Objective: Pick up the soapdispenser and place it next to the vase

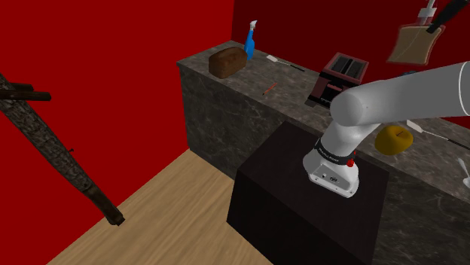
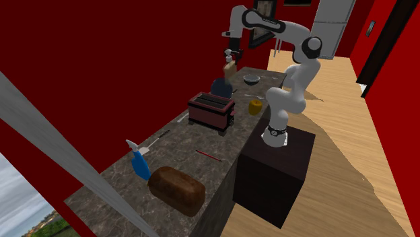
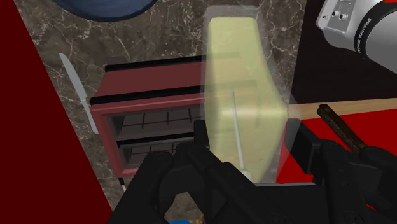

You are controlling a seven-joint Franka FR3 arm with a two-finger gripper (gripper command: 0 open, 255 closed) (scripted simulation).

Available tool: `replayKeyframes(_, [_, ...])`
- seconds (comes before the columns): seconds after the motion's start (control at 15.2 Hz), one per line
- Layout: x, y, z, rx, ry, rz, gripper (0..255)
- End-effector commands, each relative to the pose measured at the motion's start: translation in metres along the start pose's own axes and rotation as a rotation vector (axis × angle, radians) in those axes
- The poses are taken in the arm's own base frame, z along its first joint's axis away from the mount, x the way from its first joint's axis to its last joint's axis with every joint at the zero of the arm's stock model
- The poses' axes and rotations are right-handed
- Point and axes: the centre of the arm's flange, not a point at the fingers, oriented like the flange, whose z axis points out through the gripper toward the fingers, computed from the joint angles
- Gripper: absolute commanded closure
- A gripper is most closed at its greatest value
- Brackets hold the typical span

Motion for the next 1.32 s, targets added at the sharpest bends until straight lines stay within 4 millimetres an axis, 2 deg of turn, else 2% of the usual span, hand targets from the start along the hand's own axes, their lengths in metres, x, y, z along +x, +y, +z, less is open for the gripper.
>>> replayKeyframes(0.0, [-0.025,0.0,-0.006,0.001,-0.001,-0.001,255])
replayKeyframes(0.79, [-0.181,-0.005,-0.039,0.001,-0.001,-0.001,255])
replayKeyframes(1.25, [-0.189,-0.003,-0.003,0.001,-0.001,-0.001,255])
